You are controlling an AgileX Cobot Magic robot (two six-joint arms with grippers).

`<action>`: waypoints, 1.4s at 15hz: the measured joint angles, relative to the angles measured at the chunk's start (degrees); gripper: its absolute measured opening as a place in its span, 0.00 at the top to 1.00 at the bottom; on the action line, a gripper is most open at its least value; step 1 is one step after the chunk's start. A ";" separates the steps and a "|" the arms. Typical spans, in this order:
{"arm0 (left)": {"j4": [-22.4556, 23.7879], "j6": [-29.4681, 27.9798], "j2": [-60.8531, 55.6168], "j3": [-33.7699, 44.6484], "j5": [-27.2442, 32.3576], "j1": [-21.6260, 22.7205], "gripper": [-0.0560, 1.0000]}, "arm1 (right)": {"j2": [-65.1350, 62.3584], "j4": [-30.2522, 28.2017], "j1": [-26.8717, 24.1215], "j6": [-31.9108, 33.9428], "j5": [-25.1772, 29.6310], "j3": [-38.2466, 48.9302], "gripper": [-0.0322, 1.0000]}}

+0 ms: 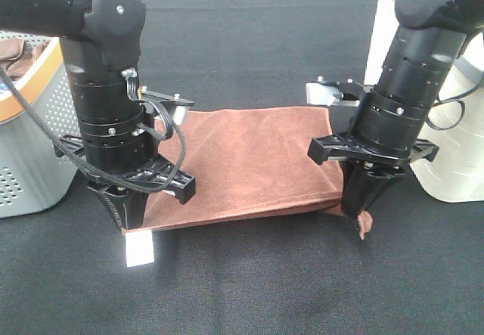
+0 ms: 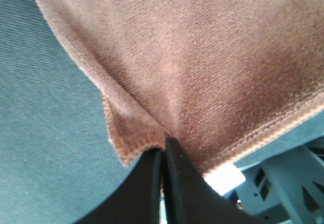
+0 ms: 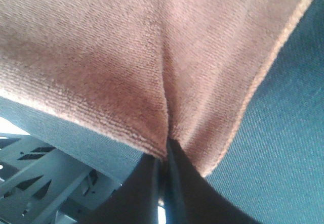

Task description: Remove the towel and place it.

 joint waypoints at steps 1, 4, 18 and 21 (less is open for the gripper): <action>0.00 0.00 0.00 0.06 0.00 -0.17 0.93 | 0.00 0.00 0.00 0.00 0.17 0.00 0.97; 0.34 0.17 0.00 0.17 0.86 -0.17 0.78 | 0.00 -0.86 -0.06 0.06 0.40 0.00 0.84; 1.89 0.17 -12.78 -5.67 1.43 -0.17 0.33 | -15.87 2.69 -0.06 0.17 5.90 0.00 0.11; 4.41 0.17 -21.60 -8.71 1.60 -0.17 0.33 | -26.18 3.72 -0.06 0.17 5.96 0.00 0.11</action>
